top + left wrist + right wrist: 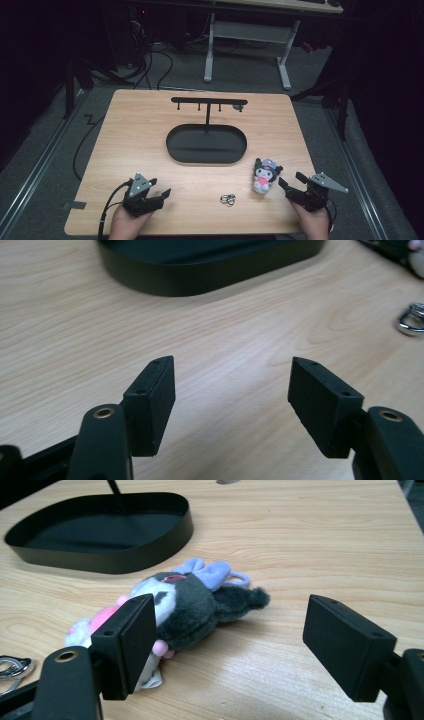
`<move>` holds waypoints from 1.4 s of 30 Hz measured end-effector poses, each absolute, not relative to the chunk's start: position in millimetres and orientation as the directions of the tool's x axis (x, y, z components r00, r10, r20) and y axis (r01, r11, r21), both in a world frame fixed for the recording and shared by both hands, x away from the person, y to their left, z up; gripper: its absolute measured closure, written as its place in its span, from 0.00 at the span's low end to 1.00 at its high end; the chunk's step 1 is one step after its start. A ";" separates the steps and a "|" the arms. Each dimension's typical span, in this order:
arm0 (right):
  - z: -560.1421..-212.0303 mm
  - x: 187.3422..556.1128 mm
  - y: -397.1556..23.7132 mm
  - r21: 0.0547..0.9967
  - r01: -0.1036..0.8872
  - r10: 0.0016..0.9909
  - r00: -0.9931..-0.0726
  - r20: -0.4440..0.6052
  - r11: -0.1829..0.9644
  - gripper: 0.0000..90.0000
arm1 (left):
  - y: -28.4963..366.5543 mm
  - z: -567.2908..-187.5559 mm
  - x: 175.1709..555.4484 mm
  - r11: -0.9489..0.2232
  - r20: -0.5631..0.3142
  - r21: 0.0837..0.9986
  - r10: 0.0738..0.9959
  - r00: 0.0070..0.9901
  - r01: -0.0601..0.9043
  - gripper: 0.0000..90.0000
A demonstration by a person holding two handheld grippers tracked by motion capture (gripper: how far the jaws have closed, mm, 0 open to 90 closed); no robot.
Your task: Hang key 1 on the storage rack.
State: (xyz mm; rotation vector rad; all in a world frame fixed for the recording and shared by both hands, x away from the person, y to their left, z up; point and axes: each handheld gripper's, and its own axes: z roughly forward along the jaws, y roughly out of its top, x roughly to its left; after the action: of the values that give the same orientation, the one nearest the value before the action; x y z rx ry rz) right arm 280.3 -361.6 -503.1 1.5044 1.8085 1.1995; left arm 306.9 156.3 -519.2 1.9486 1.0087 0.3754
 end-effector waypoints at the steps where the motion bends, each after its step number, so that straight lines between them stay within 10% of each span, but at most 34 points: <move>1: -503.2 279.9 -361.3 0.857 0.515 0.951 -0.265 0.157 0.002 0.26 | 158.0 -520.4 307.7 -0.269 -0.135 0.818 0.769 0.624 0.509 0.40; 12: -500.6 274.8 -353.9 0.871 0.489 0.950 -0.295 0.104 0.056 0.35 | 171.4 -513.1 310.3 -0.342 -0.035 0.812 0.780 0.625 0.473 0.42; 23: -494.6 275.3 -336.9 0.876 0.474 0.930 -0.357 0.093 0.094 0.53 | 210.3 -519.5 312.1 -0.181 -0.158 0.820 0.839 0.520 0.542 0.35; 42: -501.7 274.2 -261.8 0.828 0.492 0.820 -0.568 0.073 0.268 1.00 | 206.4 -524.9 306.3 -0.219 -0.126 0.828 0.824 0.552 0.516 0.37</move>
State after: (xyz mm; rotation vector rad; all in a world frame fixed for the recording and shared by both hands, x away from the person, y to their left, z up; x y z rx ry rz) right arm 274.2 -261.8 -501.7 1.1920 2.1734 1.2133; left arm 306.3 206.4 -524.9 1.8879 1.0916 0.4299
